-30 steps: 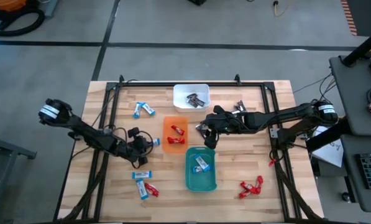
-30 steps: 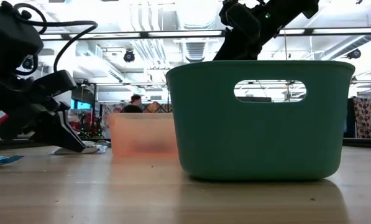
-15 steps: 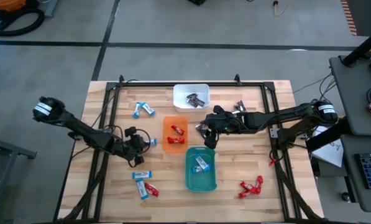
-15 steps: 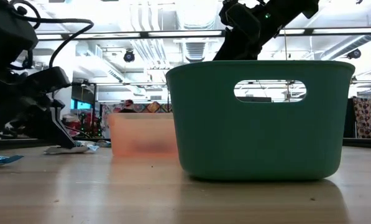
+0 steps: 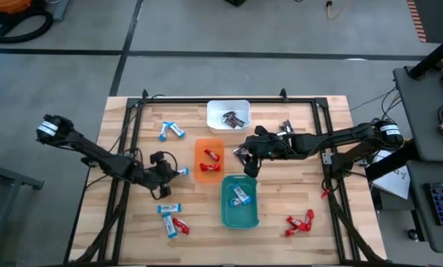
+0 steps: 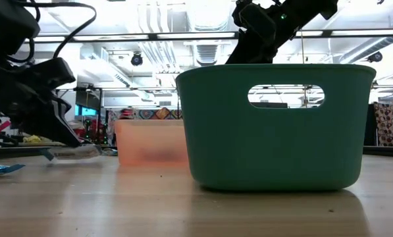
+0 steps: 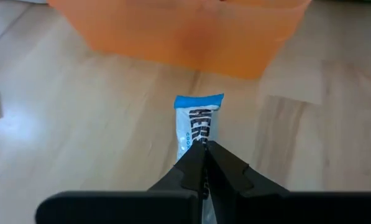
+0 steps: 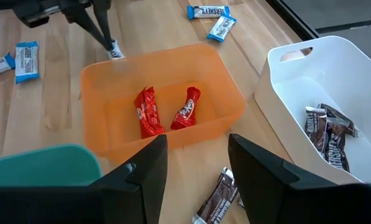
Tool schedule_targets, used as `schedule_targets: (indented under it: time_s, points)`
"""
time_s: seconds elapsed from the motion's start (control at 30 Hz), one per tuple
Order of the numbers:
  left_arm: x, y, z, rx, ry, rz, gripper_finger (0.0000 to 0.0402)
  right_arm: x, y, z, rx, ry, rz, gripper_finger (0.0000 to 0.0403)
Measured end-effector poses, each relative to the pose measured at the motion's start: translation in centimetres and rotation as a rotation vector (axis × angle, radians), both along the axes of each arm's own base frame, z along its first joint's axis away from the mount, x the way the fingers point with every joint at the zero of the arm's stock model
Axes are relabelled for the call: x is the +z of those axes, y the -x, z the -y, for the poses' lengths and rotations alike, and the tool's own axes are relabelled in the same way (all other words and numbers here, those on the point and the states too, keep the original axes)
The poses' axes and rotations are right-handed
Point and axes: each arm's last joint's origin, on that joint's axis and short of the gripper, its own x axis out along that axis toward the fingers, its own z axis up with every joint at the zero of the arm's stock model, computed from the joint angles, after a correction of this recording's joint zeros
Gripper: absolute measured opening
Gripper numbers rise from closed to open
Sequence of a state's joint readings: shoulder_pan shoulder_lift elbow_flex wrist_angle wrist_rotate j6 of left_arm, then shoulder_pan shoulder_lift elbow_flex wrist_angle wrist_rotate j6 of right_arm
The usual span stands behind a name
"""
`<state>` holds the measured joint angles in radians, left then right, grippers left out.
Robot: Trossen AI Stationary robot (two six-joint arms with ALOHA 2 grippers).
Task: Sort candy
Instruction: Put the white chocolate bar into the green bin
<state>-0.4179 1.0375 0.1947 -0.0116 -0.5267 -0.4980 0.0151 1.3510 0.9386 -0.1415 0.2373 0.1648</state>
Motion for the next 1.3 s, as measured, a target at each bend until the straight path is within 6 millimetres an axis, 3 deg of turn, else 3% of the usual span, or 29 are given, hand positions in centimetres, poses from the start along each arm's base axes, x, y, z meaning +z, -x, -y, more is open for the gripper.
schedule_targets:
  time_s: [0.57, 0.7, 1.07, 1.3]
  points:
    - [1.1, -0.4, 0.5, -0.094, 0.088, 0.083, 0.0005, 0.0, 0.0, 0.0, 0.005, 0.006, -0.002, 0.0162]
    - [1.0, -0.9, 0.7, -0.118, 0.067, 0.105, 0.0036, 0.0, 0.0, 0.0, 0.005, 0.007, -0.002, 0.0162]
    - [-0.7, -2.0, 1.0, -0.075, -0.003, 0.076, 0.0175, -0.2, 0.1, 0.0, 0.006, 0.006, -0.007, 0.0162]
    - [-2.2, -2.3, 1.1, -0.077, -0.030, 0.018, 0.0195, -0.3, 0.1, 0.0, 0.009, 0.004, -0.011, 0.0162]
